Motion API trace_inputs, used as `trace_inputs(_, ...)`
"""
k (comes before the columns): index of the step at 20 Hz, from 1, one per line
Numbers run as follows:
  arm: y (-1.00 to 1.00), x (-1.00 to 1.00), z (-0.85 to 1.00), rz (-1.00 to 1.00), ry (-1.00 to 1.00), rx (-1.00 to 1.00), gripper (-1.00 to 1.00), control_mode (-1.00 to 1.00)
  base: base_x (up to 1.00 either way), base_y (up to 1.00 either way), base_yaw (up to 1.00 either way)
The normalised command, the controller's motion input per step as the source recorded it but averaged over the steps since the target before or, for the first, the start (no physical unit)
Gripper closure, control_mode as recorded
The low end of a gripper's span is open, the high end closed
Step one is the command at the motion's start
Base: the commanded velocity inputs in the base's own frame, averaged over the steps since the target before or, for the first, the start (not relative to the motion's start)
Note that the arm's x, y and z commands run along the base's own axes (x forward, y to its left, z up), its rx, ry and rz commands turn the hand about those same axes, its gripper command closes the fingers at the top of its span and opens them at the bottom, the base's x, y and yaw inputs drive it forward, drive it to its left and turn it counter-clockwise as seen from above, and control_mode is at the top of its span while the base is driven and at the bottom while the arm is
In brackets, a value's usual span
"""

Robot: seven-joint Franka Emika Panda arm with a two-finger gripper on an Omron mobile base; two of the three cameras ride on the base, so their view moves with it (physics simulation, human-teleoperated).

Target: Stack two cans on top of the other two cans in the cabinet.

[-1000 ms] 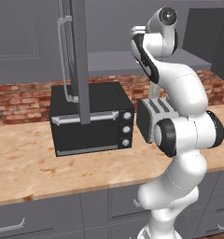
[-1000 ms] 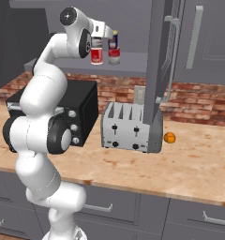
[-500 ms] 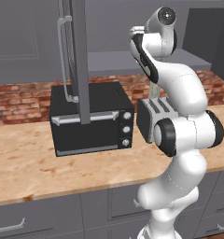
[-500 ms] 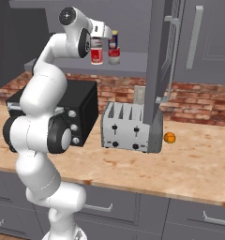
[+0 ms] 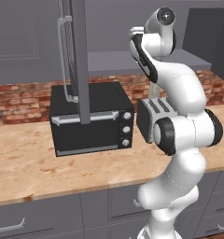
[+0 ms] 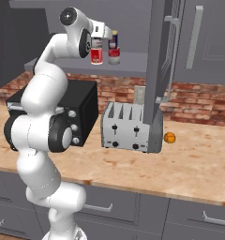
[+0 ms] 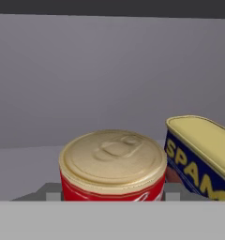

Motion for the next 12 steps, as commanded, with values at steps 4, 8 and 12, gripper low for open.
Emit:
trace_inputs(4, 0.0, 0.0, 0.0, 0.0, 0.02, 0.0, 1.0, -1.0, 0.0, 0.0, 0.0)
trace_inputs(8, 0.0, 0.0, 0.0, 0.0, 0.04, 0.0, 1.0, -1.0, 0.0, 0.0, 0.0)
trace_inputs(12, 0.0, 0.0, 0.0, 0.0, 0.0, 0.0, 1.0, -1.0, 0.0, 0.0, 0.0)
